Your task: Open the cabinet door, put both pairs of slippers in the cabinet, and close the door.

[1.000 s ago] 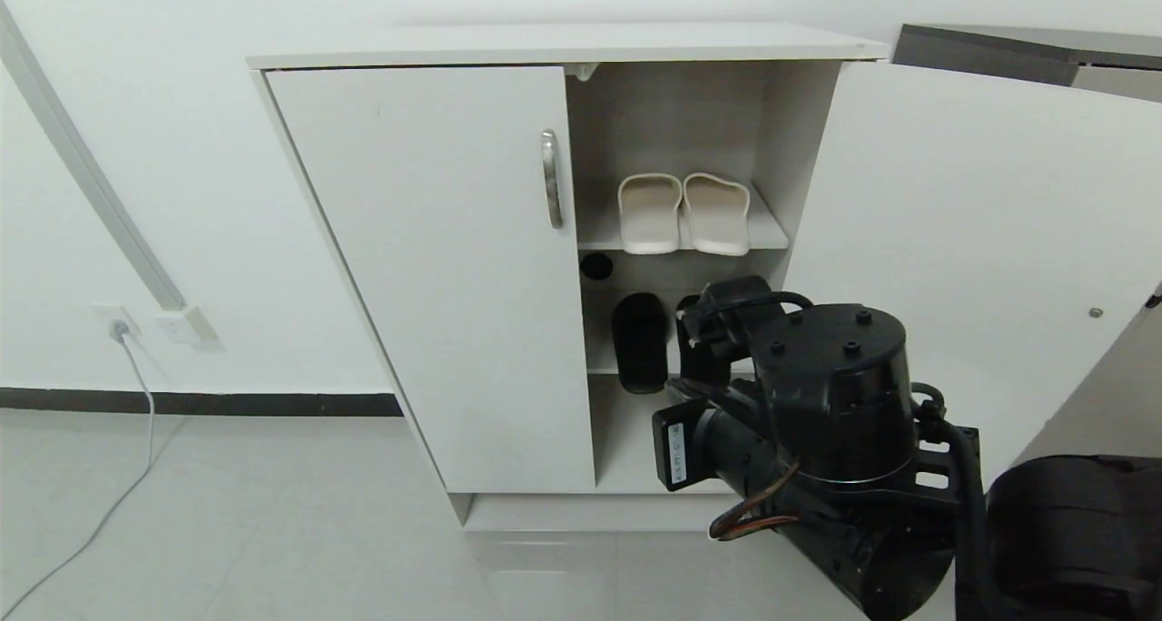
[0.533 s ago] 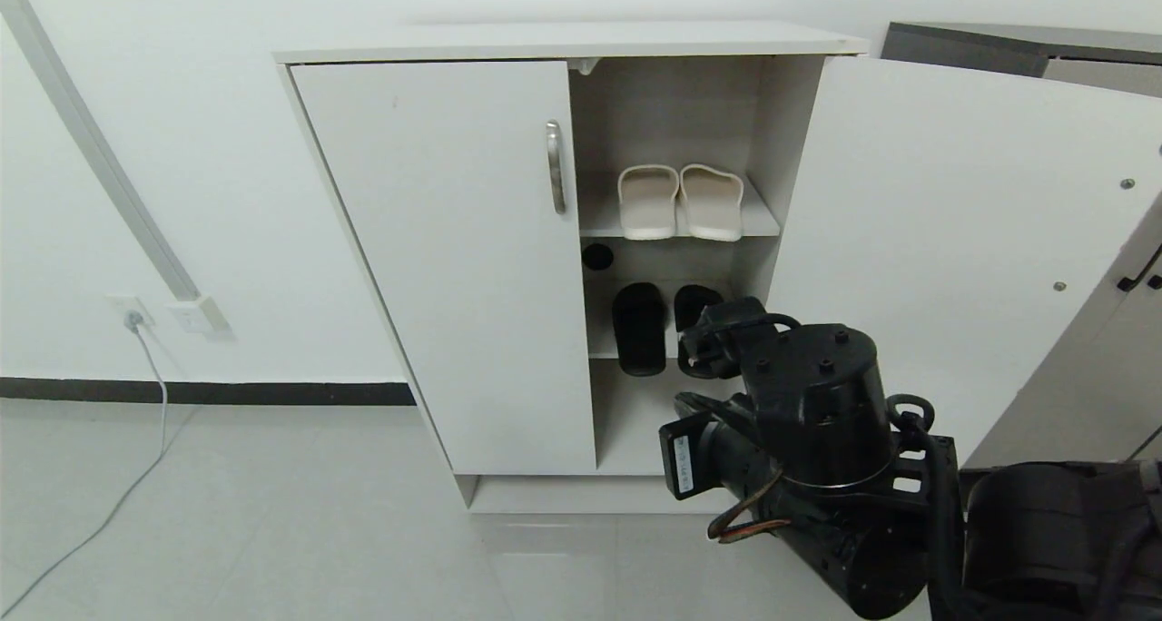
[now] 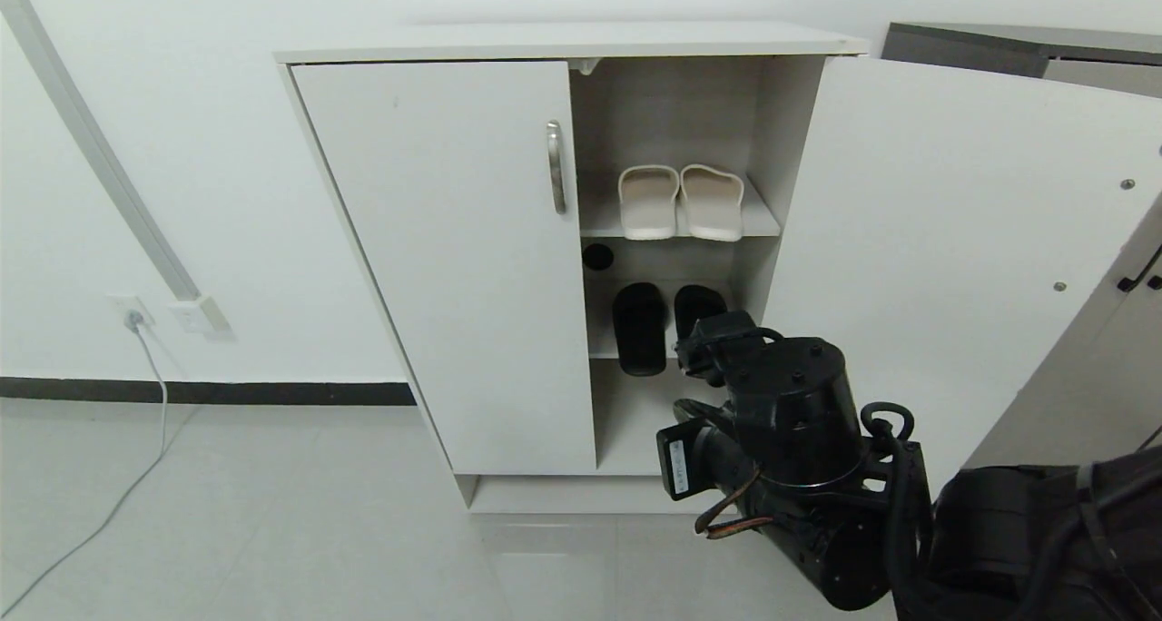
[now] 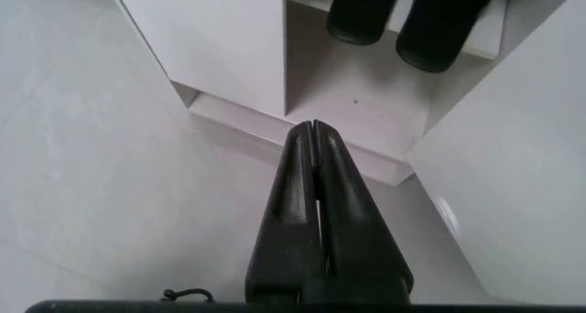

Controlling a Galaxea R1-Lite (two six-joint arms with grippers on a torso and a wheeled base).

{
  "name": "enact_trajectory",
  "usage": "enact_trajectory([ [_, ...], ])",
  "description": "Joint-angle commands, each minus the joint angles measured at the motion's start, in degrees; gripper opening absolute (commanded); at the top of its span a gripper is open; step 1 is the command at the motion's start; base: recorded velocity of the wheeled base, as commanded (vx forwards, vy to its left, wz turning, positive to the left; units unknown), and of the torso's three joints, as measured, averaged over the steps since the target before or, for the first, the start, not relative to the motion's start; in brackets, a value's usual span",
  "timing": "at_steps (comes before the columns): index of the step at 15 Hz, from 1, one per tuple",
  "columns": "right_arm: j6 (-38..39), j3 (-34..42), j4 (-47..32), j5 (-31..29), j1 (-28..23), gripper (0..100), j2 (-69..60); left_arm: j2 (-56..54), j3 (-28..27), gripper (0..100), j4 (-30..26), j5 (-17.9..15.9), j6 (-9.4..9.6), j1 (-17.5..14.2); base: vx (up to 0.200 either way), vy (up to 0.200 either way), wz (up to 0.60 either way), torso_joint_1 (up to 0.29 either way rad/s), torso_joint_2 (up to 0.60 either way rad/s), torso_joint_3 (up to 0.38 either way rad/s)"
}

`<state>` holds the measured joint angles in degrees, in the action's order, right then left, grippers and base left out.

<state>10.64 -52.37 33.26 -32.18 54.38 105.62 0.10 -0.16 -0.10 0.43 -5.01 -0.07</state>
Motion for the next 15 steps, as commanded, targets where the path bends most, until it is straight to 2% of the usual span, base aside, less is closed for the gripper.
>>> enact_trajectory([
  [1,-0.01,0.08,0.14,0.02,-0.33,0,0.82,-0.01,-0.02,0,0.01,0.01,0.0,-0.01,0.0,0.0,0.0,0.0,0.0,0.0],
  [3,-0.1,0.08,0.14,0.02,-0.68,0,1.34,-0.01,-0.02,0,0.01,0.01,0.0,-0.01,0.0,0.0,0.0,0.0,0.0,0.0],
  [7,-0.01,0.08,0.14,0.02,-0.68,0,2.05,-0.01,-0.02,0,0.01,0.01,0.0,-0.01,0.0,0.0,0.0,0.014,-0.2,-0.317],
  [15,0.08,0.08,0.23,-0.07,-0.68,0,2.05,-0.01,-0.02,0,0.01,0.01,0.0,-0.01,0.0,0.0,0.0,0.089,-0.5,-0.355],
])
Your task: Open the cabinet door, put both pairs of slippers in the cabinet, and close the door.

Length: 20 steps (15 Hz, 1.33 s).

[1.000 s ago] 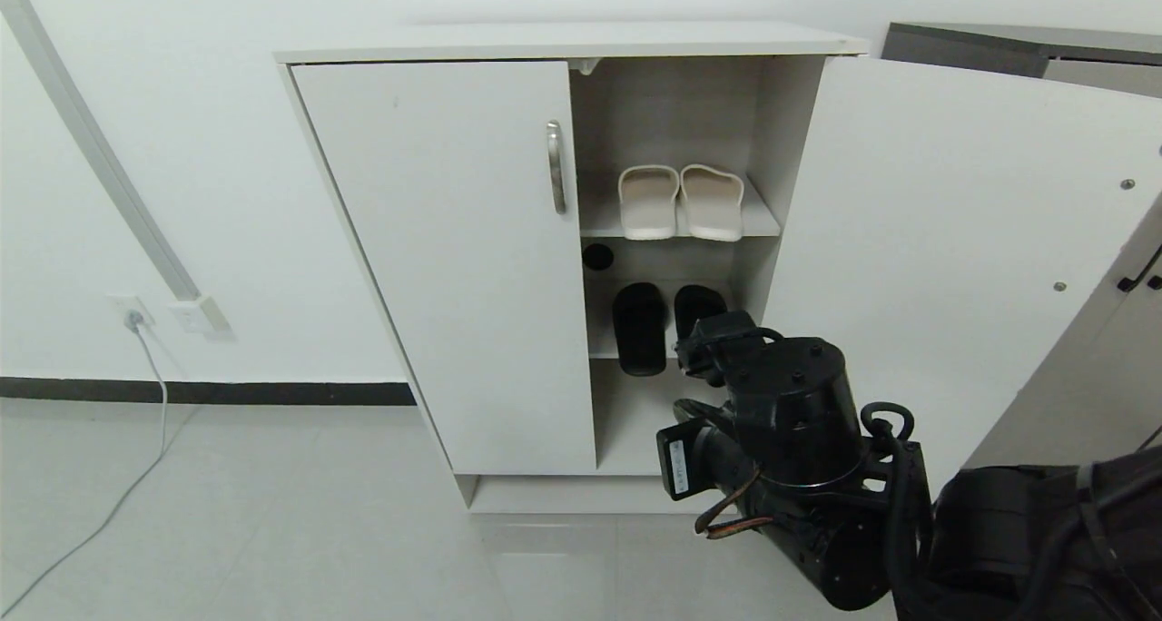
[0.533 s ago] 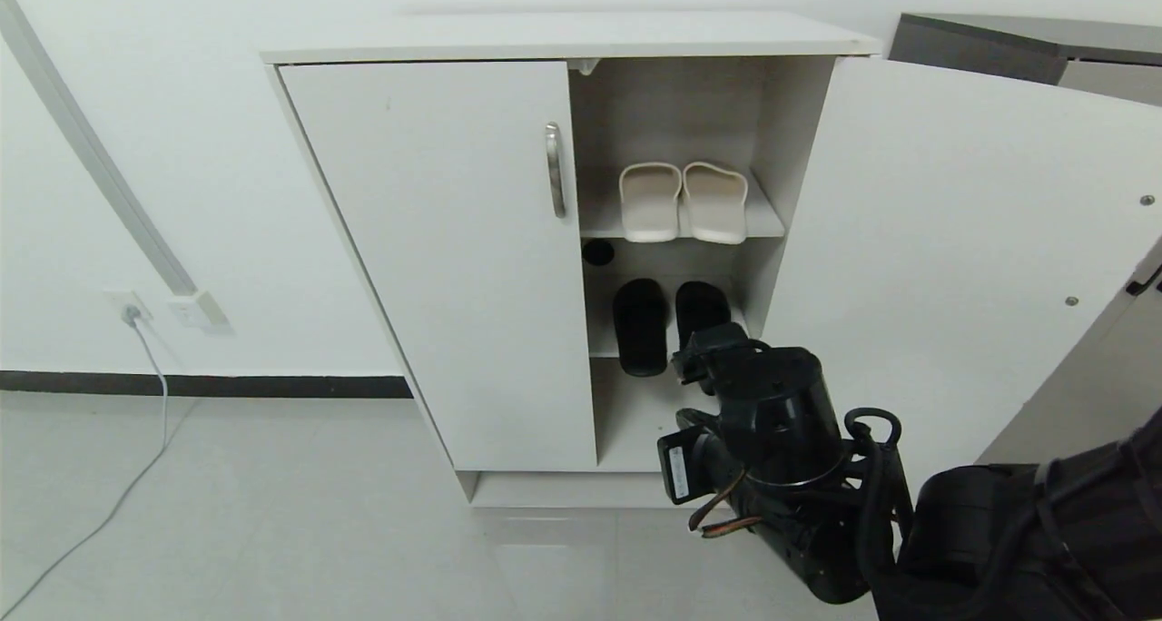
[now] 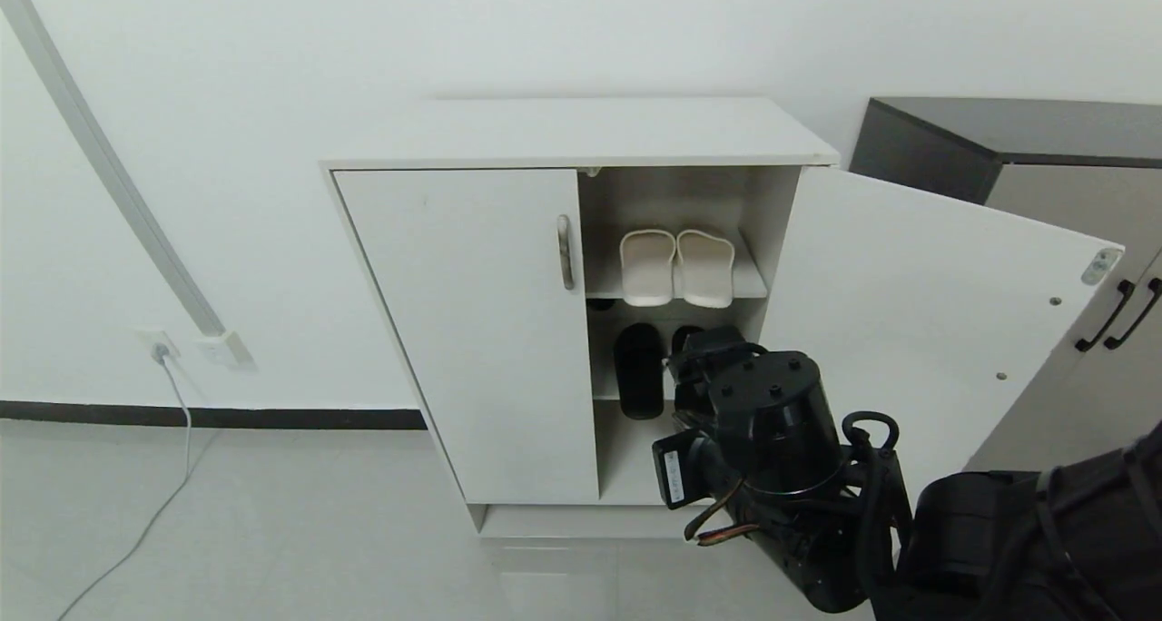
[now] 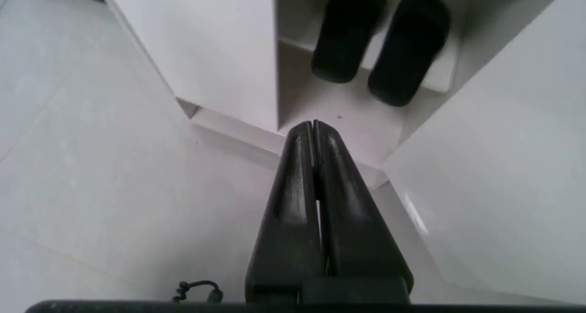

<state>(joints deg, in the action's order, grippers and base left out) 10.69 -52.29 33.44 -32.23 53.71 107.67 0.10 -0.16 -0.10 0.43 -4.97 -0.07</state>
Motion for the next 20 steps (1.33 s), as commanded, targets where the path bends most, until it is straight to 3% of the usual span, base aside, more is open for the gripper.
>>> enact_trajectory([
  [1,-0.06,-0.01,0.05,-0.11,-0.01,0,0.0,-0.01,-0.02,0,0.01,0.01,-0.04,-0.01,0.0,0.0,0.0,0.139,-0.45,-0.334],
  [20,-0.06,0.43,1.19,-0.11,-0.01,0,0.0,0.08,-0.02,0,0.01,0.01,-0.12,-0.01,0.0,0.0,0.0,0.206,-0.52,-0.319],
])
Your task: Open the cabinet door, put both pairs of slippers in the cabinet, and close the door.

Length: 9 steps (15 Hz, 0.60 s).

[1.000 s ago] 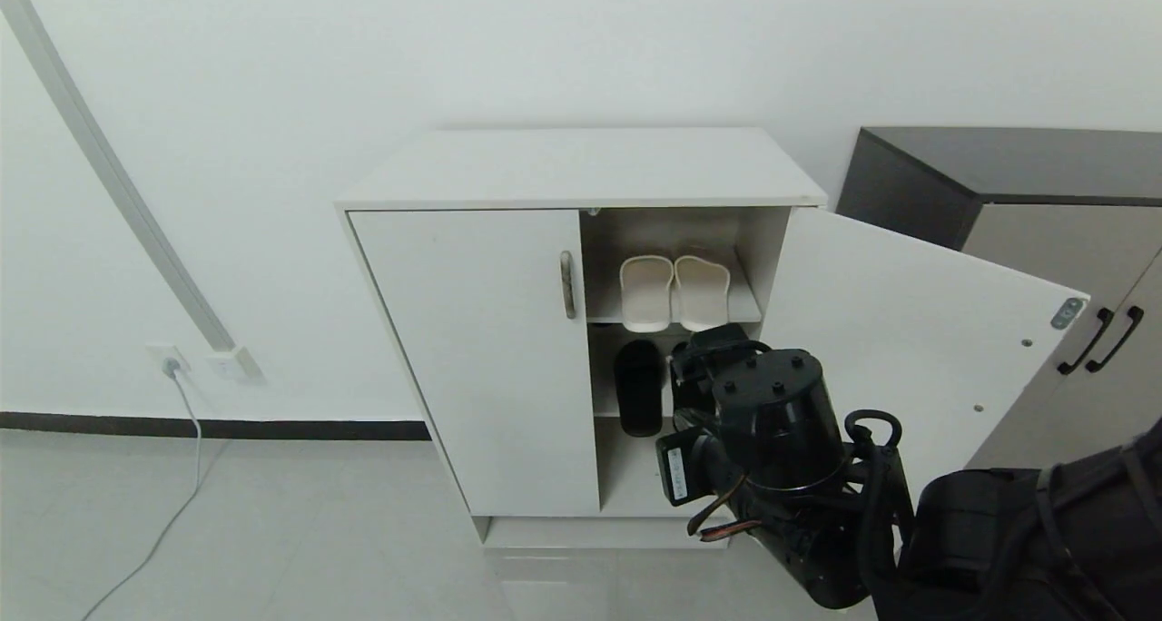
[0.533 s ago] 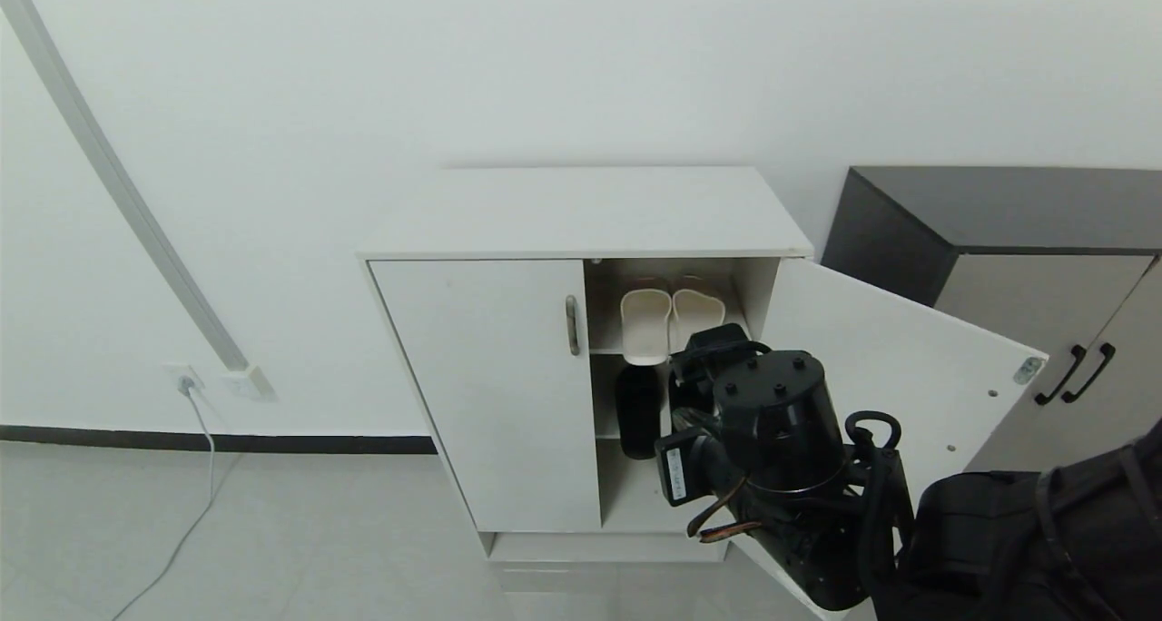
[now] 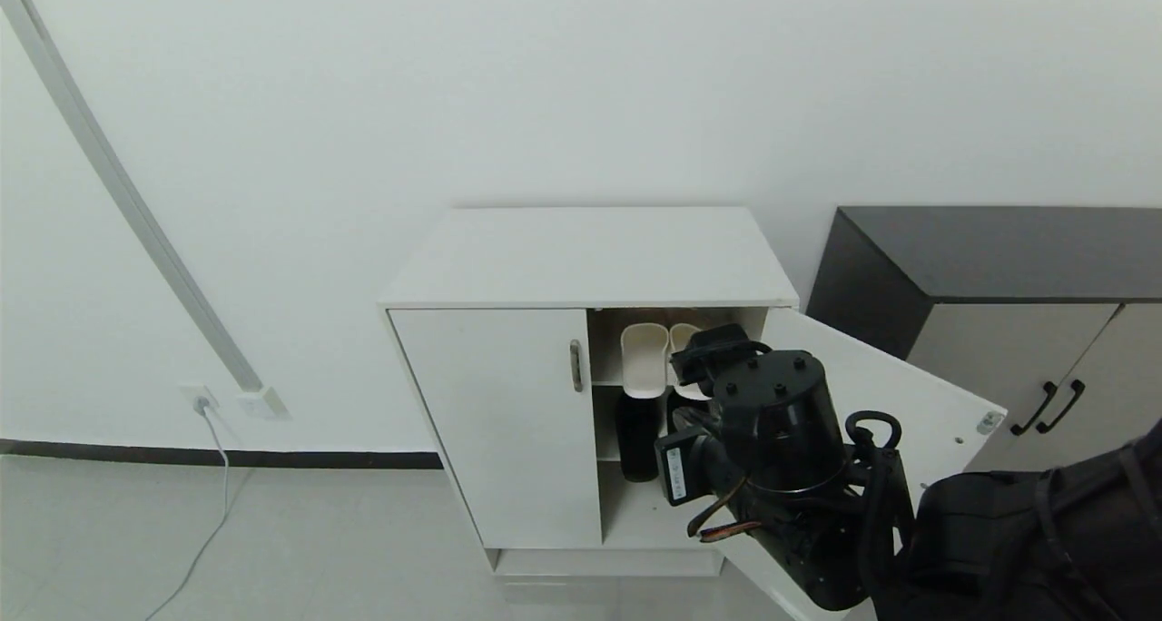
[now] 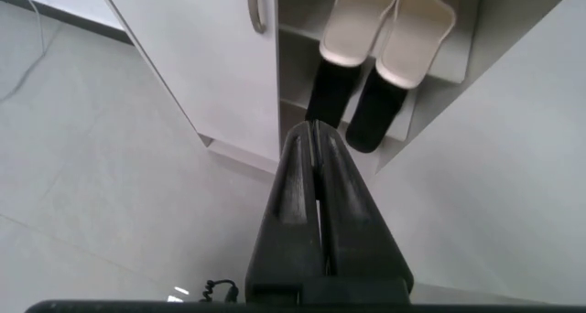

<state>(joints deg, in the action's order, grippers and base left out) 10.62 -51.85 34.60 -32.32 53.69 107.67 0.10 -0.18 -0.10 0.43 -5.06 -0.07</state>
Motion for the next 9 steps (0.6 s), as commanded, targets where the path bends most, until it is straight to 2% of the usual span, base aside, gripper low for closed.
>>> enact_trajectory([
  [1,0.02,-0.01,0.38,0.06,0.01,0,0.0,-0.01,0.01,0,0.01,0.01,-0.04,-0.01,0.0,0.0,0.0,0.271,-0.61,-0.339],
  [9,-0.16,0.43,1.0,0.06,0.01,0,-0.09,0.08,0.01,0,0.01,0.01,0.05,-0.01,0.0,0.0,0.0,0.198,-0.43,-0.232],
])
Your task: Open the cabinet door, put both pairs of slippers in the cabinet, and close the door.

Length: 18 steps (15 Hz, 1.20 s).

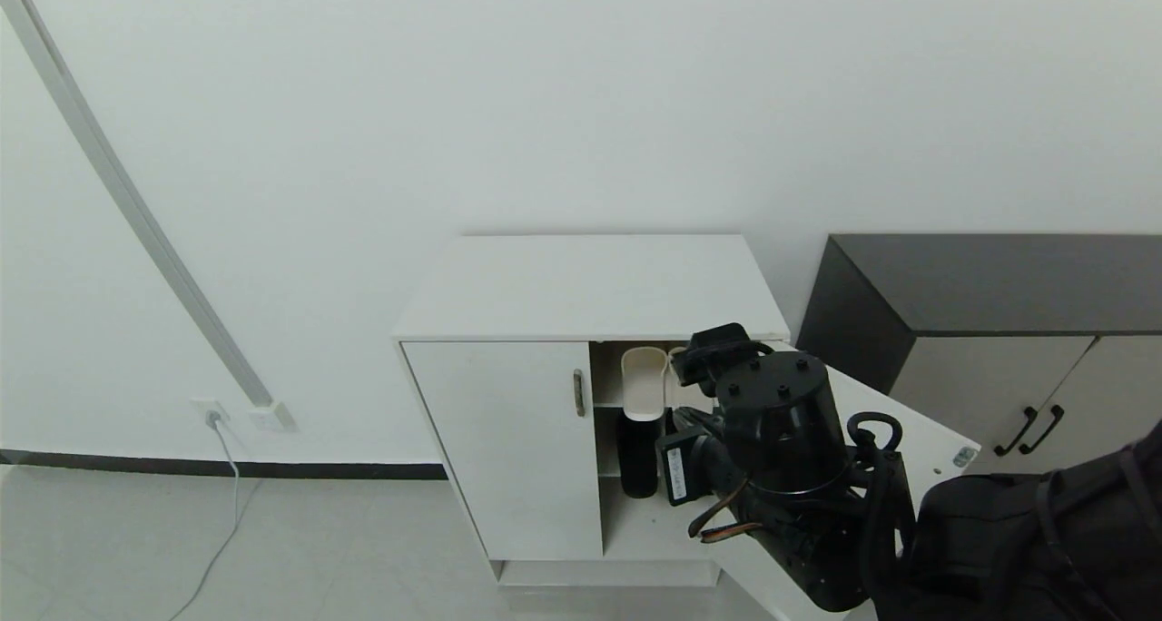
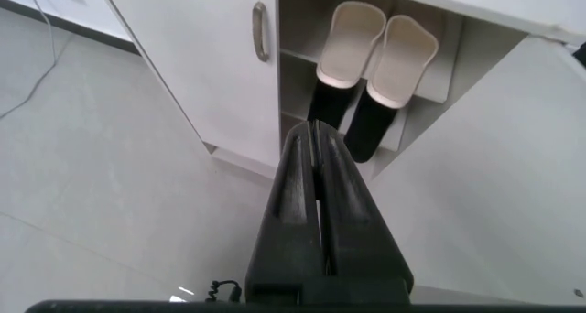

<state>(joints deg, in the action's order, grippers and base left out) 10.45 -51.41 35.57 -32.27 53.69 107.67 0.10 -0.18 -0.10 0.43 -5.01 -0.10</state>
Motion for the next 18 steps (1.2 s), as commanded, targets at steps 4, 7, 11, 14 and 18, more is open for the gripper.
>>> enact_trajectory([
  [4,-1.13,-0.18,0.02,0.19,-1.22,0,-1.41,0.08,0.01,0,0.01,-0.08,0.0,0.01,0.0,0.0,0.0,0.167,-0.36,-0.194],
  [7,-1.39,-0.27,0.02,0.36,-1.39,0,-1.76,-0.01,0.01,0,0.01,-0.08,0.09,0.01,0.0,0.0,0.0,0.168,-0.34,-0.185],
  [11,-3.24,0.08,0.99,0.36,-1.74,0,-1.58,0.08,0.01,0,0.01,-0.08,0.09,0.01,0.0,0.0,0.0,0.115,-0.25,-0.127],
  [14,-3.24,0.26,1.08,0.36,-1.83,0,-1.5,-0.01,0.01,0,0.01,-0.16,0.09,0.01,0.0,0.0,0.0,0.0,0.0,0.0],
  [18,-3.24,0.43,0.99,0.36,-2.45,0,-1.41,0.08,0.01,0,0.01,-0.08,0.09,0.01,0.0,0.0,-0.6,0.005,0.0,-0.001],
])
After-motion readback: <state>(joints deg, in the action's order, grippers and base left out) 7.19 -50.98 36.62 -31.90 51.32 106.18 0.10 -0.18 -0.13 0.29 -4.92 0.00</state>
